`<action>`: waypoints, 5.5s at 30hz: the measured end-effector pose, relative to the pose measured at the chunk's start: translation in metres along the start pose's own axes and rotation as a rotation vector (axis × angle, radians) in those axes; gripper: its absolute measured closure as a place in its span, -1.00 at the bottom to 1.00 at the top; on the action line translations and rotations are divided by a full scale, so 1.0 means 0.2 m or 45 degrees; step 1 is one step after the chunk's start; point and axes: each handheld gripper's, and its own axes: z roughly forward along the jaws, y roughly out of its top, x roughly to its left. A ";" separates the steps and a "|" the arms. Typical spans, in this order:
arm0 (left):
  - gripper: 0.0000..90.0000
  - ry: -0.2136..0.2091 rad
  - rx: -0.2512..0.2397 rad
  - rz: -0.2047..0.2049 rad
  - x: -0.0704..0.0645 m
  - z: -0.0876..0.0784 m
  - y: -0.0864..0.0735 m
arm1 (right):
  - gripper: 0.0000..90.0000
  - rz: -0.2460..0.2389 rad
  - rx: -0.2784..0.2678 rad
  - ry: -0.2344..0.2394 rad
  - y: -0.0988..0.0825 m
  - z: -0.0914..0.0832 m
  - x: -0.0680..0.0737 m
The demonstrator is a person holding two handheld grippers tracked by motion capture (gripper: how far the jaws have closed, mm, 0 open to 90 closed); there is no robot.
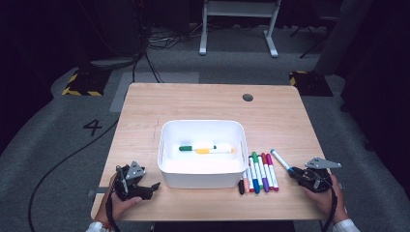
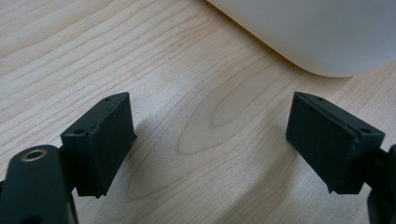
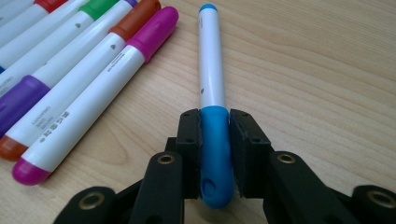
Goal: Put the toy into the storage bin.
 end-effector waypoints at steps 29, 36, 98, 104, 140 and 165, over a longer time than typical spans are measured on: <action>-0.66 0.000 0.000 -0.002 0.00 0.00 0.00 | 0.68 -0.094 -0.218 0.084 0.26 -0.16 0.02; -0.66 -0.002 0.001 -0.001 0.00 0.00 0.00 | 0.68 -0.141 -0.300 0.140 0.38 -0.22 0.05; -0.66 -0.002 0.000 -0.001 0.00 0.00 0.00 | 0.68 -0.790 0.048 0.678 1.01 0.18 0.90; -0.66 -0.001 0.001 -0.001 0.00 0.00 0.00 | 0.68 -0.825 0.125 0.725 0.99 0.19 0.92; -0.66 -0.001 0.000 0.001 0.00 0.00 0.00 | -0.02 -0.613 -0.155 0.462 0.95 -0.10 0.63; -0.66 -0.005 0.002 0.005 0.00 0.00 0.00 | -0.14 -0.304 -0.064 0.144 0.43 0.00 0.18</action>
